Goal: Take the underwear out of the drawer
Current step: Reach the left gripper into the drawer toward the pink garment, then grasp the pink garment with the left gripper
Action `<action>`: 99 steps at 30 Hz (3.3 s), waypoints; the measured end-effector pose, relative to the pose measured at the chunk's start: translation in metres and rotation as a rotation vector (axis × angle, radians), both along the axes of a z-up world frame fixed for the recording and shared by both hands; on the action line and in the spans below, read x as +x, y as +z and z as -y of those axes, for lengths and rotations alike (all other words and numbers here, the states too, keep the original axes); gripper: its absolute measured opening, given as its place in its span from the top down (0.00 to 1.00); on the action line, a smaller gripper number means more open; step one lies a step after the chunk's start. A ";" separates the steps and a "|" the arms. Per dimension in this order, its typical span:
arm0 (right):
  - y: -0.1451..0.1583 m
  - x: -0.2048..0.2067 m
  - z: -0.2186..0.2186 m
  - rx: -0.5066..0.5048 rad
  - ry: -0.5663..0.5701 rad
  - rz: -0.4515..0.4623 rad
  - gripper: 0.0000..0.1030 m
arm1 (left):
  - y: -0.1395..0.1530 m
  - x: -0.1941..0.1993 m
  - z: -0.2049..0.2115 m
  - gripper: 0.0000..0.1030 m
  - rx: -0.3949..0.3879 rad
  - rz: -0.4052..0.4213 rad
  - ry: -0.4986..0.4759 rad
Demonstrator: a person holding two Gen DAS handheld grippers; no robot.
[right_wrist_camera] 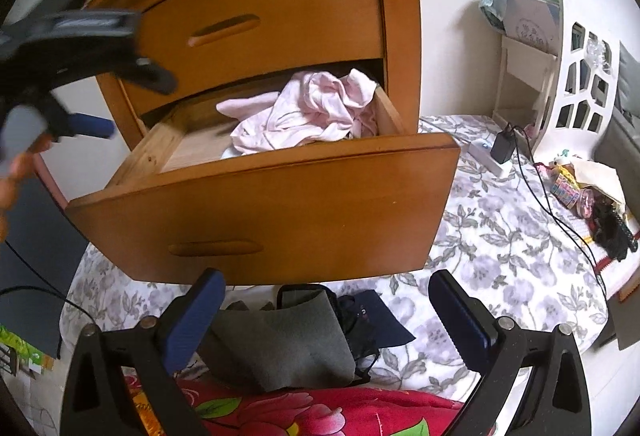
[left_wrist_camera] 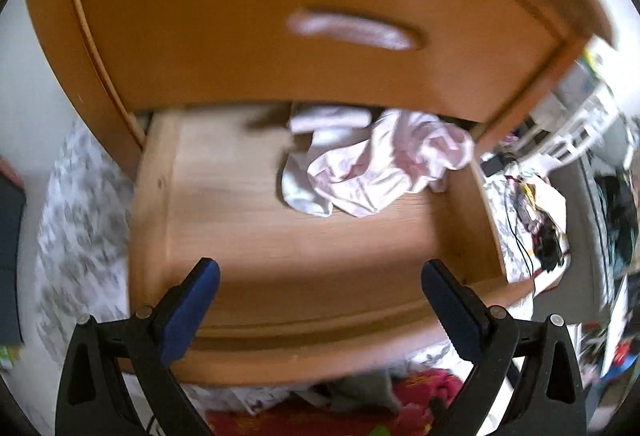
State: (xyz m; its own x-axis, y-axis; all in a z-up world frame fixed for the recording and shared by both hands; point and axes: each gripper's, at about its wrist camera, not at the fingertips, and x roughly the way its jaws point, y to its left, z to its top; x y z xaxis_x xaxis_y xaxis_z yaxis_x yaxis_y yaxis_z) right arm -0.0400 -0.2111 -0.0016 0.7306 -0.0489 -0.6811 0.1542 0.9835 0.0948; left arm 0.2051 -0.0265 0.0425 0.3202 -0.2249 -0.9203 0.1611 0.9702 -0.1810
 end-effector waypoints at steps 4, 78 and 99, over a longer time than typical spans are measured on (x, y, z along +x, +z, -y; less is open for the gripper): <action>-0.001 0.000 0.002 0.016 0.005 0.002 0.00 | -0.022 0.022 0.006 0.03 0.006 -0.077 0.052; -0.018 0.012 0.021 0.164 0.019 -0.050 0.00 | -0.081 0.111 0.130 0.90 0.171 -0.072 -0.034; -0.018 0.008 0.020 0.150 0.013 -0.045 0.00 | 0.000 0.051 0.119 0.93 0.017 0.227 -0.061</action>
